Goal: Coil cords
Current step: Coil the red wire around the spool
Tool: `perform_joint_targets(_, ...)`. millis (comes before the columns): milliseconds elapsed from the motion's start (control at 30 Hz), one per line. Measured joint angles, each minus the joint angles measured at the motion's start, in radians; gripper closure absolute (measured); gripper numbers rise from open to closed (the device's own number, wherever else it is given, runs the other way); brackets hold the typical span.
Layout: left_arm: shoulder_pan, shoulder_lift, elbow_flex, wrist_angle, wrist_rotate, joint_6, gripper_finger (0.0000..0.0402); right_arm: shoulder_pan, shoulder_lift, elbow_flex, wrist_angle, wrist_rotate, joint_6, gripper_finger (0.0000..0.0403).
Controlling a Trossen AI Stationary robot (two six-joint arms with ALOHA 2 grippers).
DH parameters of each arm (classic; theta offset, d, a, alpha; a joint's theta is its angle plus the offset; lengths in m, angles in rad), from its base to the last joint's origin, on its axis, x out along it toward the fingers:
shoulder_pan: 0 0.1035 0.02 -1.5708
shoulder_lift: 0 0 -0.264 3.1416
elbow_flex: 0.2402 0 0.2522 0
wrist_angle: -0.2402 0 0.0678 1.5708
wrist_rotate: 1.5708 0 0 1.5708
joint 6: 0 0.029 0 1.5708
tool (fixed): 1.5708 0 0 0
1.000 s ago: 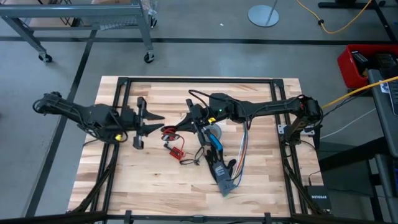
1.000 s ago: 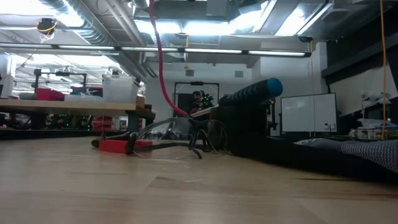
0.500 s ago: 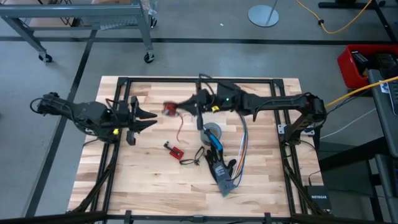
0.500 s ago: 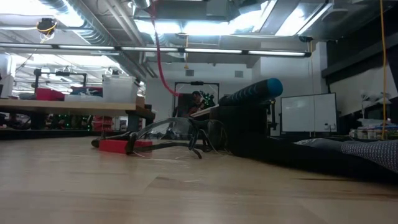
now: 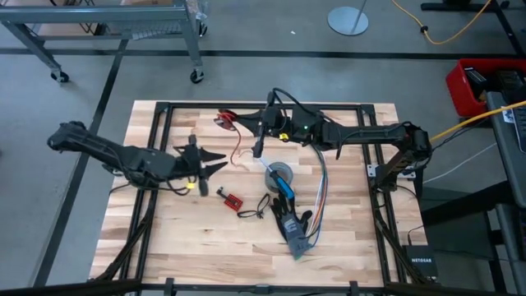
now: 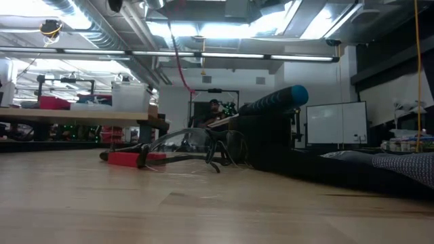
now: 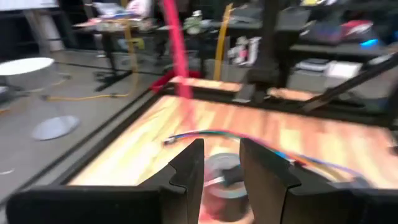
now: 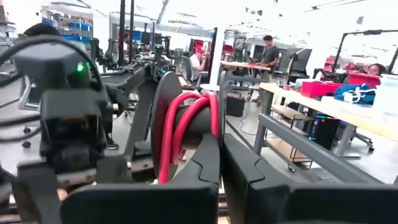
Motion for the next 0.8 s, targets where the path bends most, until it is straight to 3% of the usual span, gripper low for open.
perform_joint_targets(533, 0.05, 0.173, 0.0, 0.047, -0.072, -0.041, 0.031, 0.0, 0.0, 0.0, 0.014, -0.011, -0.002, 0.04)
perform_joint_targets(800, 0.05, 0.173, 0.0, 0.026, -0.073, -0.041, 0.0375, 0.0, 0.0, 0.0, 0.01, -0.012, -0.004, 0.04)
